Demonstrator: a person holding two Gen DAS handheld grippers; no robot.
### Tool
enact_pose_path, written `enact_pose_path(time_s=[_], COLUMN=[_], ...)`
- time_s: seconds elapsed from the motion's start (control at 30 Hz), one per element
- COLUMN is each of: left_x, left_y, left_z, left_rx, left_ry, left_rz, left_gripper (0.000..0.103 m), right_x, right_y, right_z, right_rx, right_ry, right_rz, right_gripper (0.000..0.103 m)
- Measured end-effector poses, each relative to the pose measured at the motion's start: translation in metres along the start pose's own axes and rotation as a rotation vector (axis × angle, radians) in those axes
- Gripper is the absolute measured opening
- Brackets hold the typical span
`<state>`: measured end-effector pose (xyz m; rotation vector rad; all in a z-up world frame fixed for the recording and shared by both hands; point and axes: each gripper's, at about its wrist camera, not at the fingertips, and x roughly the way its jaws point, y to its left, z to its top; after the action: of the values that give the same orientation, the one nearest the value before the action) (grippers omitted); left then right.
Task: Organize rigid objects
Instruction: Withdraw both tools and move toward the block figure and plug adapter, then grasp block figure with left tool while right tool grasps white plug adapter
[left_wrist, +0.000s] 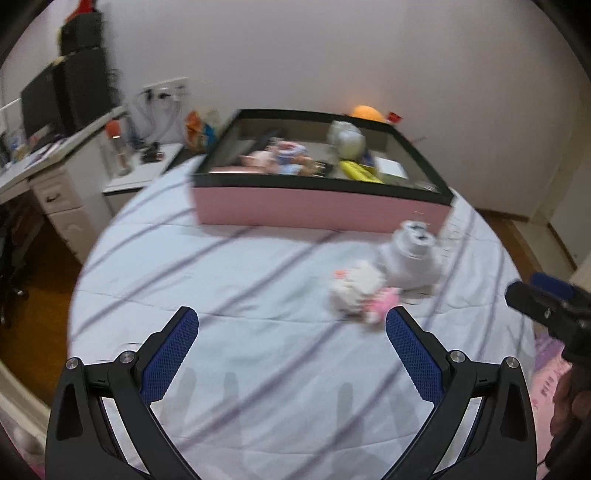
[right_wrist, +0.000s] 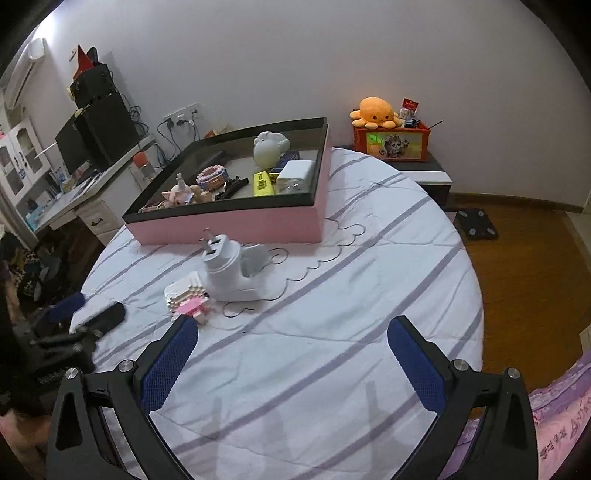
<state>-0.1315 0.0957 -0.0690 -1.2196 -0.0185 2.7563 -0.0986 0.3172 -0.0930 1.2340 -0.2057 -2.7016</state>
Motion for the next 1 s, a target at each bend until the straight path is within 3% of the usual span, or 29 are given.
enact_pose_path(time_s=[0.23, 0.37, 0.43, 0.53, 0.77, 0.87, 1.0], left_x=[0.026, 0.059, 0.073, 0.076, 0.068, 0.065, 0.062], left_y=[-0.035, -0.043, -0.041, -0.035, -0.016, 0.003, 0.015], left_z=[0.006, 0.005, 0.004, 0.005, 0.006, 0.006, 0.007], left_rx=[0.046, 0.125, 0.143, 0.145, 0.194, 0.144, 0.123], left_ry=[0.033, 0.115, 0.146, 0.133, 0.090, 0.092, 0.081], left_rz=[0.008, 0.009, -0.015, -0.081, -0.188, -0.261, -0.281], left_gripper=[0.103, 0.103, 0.102, 0.100, 0.055, 0.051, 0.051], right_x=[-0.004, -0.002, 0.000, 0.002, 0.018, 0.029, 0.045], right_y=[-0.018, -0.023, -0.022, -0.018, 0.003, 0.014, 0.031], right_z=[0.004, -0.001, -0.004, -0.006, 0.000, 0.004, 0.010], right_rx=[-0.007, 0.032, 0.047, 0.062, 0.086, 0.071, 0.041], right_ry=[-0.004, -0.008, -0.007, -0.011, 0.005, 0.020, 0.036], right_rz=[0.013, 0.009, -0.006, -0.021, -0.071, -0.073, -0.071], right_gripper=[0.103, 0.103, 0.103, 0.103, 0.103, 0.103, 0.103])
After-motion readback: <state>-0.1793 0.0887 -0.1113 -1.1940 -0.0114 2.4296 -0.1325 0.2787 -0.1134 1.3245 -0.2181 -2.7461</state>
